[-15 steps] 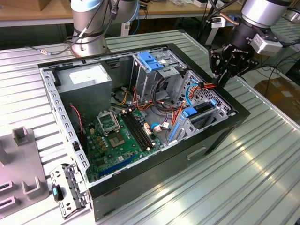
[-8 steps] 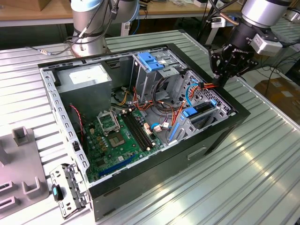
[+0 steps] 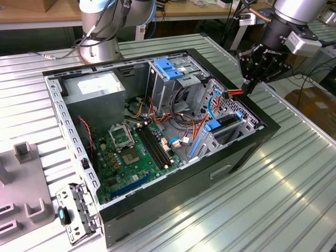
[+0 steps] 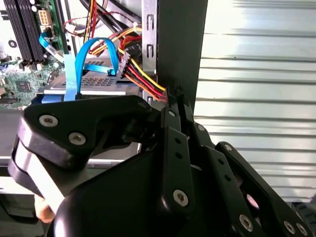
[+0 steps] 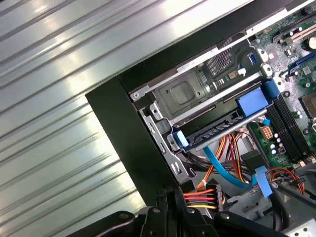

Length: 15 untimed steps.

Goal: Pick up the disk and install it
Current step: 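Insert the first disk wire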

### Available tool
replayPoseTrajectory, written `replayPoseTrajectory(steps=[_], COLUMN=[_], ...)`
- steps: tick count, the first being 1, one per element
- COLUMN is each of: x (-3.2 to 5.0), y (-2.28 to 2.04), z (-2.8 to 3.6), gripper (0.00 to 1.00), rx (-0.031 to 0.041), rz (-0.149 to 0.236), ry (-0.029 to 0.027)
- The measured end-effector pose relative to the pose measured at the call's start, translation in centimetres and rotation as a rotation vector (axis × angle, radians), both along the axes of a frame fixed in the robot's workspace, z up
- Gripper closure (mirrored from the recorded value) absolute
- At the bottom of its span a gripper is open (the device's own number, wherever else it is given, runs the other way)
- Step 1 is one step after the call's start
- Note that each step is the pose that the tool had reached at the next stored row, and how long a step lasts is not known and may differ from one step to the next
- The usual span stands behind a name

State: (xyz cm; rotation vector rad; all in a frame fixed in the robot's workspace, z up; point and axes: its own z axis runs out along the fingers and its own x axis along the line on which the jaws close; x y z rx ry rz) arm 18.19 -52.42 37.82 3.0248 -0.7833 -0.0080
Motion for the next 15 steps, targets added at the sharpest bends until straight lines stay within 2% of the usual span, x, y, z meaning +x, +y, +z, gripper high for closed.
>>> replayPoseTrajectory(steps=[6,12,15], x=[-0.09,-0.79,-0.88], y=[0.00,-0.01,-0.02], z=[0.00,-0.02,-0.07], gripper=[0.83,0.83,0.83], rx=[-0.0003,-0.0002,-0.0003], rz=[-0.012,-0.024,-0.036], ry=[0.0000,0.0000,-0.0001])
